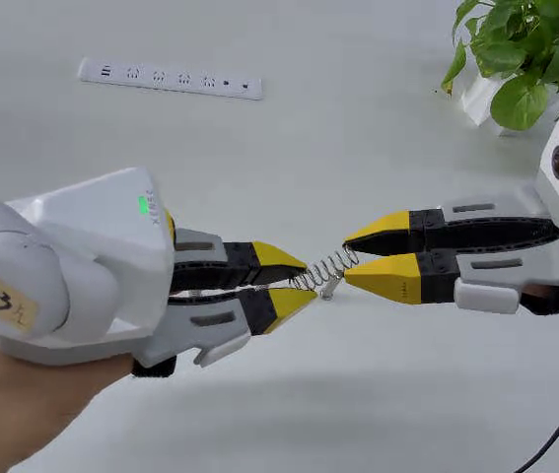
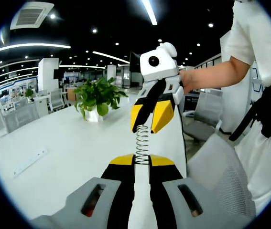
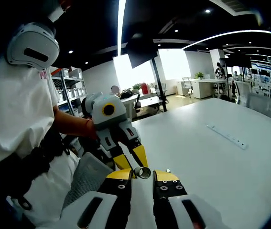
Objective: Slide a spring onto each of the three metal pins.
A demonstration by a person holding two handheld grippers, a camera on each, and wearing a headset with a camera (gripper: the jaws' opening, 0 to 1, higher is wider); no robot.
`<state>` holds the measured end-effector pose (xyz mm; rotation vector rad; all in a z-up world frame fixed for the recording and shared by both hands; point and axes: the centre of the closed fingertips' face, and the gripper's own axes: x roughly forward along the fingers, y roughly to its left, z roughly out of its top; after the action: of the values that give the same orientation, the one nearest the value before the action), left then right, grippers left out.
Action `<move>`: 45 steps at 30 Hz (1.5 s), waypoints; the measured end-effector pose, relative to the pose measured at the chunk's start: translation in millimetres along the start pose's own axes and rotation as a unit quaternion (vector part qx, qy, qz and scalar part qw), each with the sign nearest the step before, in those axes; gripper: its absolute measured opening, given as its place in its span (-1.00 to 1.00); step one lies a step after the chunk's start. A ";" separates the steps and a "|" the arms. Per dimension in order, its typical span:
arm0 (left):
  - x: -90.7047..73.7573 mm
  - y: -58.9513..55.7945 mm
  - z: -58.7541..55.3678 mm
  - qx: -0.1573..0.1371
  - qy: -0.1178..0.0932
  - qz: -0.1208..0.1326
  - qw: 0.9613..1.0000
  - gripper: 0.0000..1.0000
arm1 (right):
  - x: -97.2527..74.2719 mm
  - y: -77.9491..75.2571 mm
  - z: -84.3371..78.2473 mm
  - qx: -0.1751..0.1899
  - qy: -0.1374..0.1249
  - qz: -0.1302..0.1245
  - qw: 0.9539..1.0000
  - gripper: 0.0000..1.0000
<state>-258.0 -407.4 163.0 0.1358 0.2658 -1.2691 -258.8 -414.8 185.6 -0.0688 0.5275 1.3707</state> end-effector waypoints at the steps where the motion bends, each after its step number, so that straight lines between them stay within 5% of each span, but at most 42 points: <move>1: 0.1 -0.3 0.4 0.000 -0.001 -0.001 1.000 -0.87 | 0.0 0.1 0.1 0.001 0.000 0.000 1.000 -0.75; 45: 4.6 -8.1 -7.9 -0.017 0.008 -0.020 1.000 -0.85 | 4.7 11.6 3.1 -0.032 0.031 0.011 0.999 -0.88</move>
<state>-265.4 -412.1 154.5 0.1120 0.3039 -1.3025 -268.3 -406.9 189.4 -0.1583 0.5384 1.4099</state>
